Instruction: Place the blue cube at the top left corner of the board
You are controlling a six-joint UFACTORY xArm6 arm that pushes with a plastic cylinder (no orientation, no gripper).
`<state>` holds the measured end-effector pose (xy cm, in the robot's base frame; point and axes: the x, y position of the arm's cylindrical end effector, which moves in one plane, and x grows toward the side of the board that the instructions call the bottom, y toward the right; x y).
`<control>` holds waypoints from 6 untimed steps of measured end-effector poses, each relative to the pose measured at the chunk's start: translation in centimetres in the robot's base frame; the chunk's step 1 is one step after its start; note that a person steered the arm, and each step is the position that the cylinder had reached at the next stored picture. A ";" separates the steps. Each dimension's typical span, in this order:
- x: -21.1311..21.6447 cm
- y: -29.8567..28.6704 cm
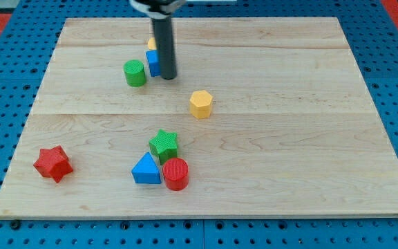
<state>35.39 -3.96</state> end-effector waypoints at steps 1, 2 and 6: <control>-2.2 -0.1; -2.3 -8.6; -8.9 -12.7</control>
